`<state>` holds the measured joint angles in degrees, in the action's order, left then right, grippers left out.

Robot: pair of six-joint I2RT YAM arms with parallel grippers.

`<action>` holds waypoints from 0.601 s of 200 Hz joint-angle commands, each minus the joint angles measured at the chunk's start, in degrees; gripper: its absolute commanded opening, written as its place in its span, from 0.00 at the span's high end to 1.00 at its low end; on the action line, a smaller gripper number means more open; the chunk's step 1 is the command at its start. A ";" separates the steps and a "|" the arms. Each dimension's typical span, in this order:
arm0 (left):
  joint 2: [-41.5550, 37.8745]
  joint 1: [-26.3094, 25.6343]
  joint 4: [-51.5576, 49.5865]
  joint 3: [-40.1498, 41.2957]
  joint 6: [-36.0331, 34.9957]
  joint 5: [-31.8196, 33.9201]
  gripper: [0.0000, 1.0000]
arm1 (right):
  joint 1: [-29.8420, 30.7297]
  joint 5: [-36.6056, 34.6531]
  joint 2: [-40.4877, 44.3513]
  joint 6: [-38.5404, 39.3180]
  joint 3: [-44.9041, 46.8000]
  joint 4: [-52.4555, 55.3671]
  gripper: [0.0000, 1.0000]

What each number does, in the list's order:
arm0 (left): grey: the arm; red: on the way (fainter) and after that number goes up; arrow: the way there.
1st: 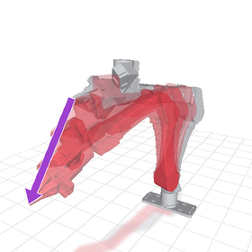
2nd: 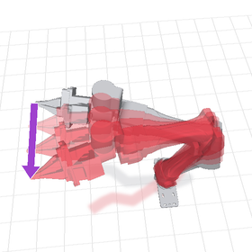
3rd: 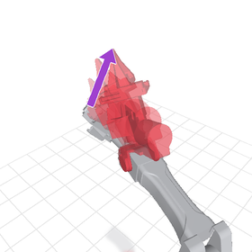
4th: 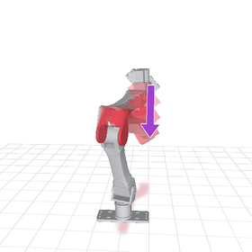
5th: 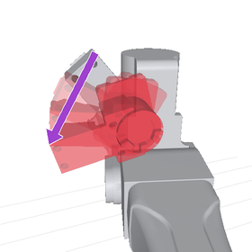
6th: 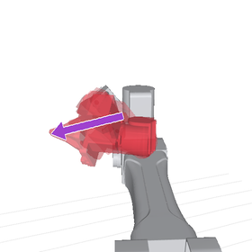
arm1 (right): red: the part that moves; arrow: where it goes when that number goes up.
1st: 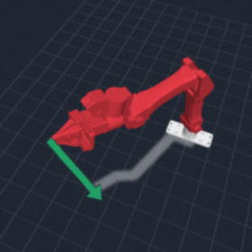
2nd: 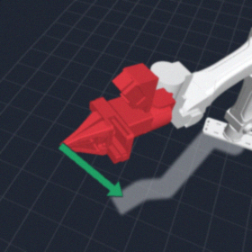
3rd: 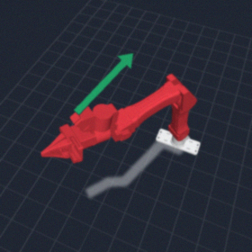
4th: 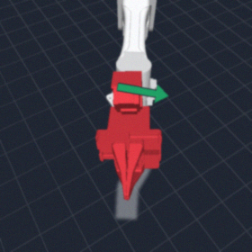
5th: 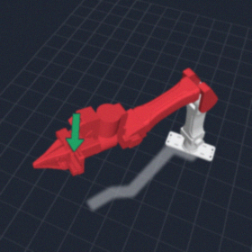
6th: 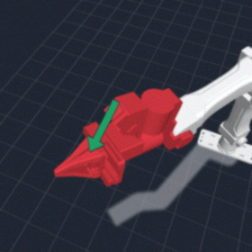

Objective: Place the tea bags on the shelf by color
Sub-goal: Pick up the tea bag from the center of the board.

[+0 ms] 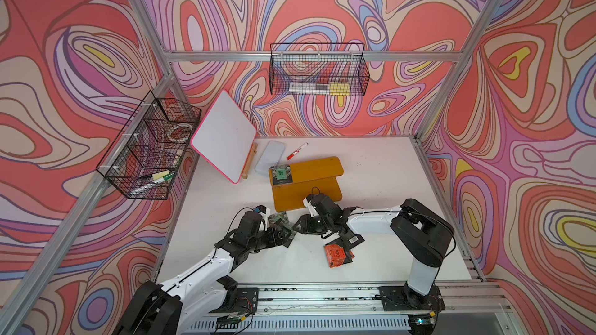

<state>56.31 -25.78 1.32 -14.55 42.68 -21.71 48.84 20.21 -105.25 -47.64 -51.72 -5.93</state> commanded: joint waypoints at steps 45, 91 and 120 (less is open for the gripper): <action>-0.86 0.39 -0.44 1.36 0.04 0.62 0.10 | 0.29 2.91 -3.48 -4.42 1.62 -7.76 0.66; -0.82 0.42 -0.53 1.54 0.13 0.61 0.10 | 0.25 3.26 -4.17 -5.62 2.33 -10.53 0.79; -1.19 0.40 -0.80 1.49 0.21 0.62 0.10 | 0.27 3.52 -4.17 -5.54 2.42 -11.53 0.93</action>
<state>55.66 -25.78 1.30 -14.11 42.70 -21.65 48.84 23.40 -108.55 -53.01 -50.09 -15.05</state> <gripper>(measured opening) 0.905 0.118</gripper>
